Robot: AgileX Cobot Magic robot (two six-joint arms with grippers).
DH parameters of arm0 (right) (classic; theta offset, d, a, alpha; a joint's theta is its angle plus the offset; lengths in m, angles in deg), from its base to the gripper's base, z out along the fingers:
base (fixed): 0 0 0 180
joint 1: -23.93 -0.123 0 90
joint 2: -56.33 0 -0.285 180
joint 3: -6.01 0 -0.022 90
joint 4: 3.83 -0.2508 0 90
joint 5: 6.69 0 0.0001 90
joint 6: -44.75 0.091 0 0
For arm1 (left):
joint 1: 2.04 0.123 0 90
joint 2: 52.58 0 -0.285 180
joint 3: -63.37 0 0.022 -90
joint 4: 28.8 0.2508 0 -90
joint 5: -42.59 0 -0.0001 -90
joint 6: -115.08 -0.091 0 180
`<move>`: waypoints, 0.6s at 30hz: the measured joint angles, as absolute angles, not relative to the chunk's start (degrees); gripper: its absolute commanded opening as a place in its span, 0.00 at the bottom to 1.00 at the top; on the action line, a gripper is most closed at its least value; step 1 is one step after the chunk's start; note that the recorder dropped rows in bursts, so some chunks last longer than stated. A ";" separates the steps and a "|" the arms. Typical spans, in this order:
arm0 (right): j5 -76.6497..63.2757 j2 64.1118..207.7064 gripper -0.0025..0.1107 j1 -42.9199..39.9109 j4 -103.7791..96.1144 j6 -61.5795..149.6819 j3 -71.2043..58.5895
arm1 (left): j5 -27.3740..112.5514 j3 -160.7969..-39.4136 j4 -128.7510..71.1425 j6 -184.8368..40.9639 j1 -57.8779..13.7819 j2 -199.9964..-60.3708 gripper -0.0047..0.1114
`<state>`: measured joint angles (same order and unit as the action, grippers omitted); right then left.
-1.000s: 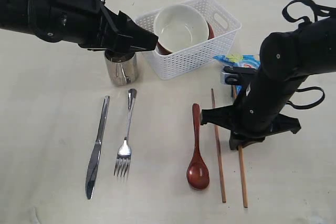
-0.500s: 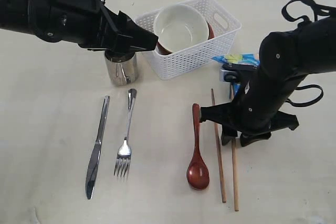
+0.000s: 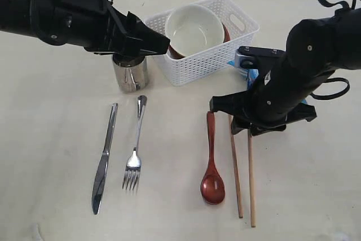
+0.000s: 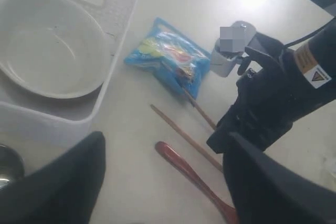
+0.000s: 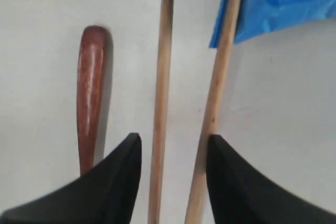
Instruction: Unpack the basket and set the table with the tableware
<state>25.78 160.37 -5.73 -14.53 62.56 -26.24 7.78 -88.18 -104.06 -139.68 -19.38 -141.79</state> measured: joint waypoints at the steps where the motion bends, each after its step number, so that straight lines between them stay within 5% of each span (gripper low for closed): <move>1: 25.00 160.37 0.37 -5.73 -14.53 62.45 -26.24 | 7.78 -88.18 -104.06 -139.68 -19.38 -141.79 0.56; 13: 34.03 157.86 0.37 -5.73 2.64 74.78 -21.29 | 7.78 -88.18 -103.18 -139.68 -19.38 -141.79 0.56; 18: 36.74 157.83 0.22 -5.73 10.66 83.22 -21.06 | 7.78 -88.18 -102.69 -139.68 -19.38 -141.79 0.56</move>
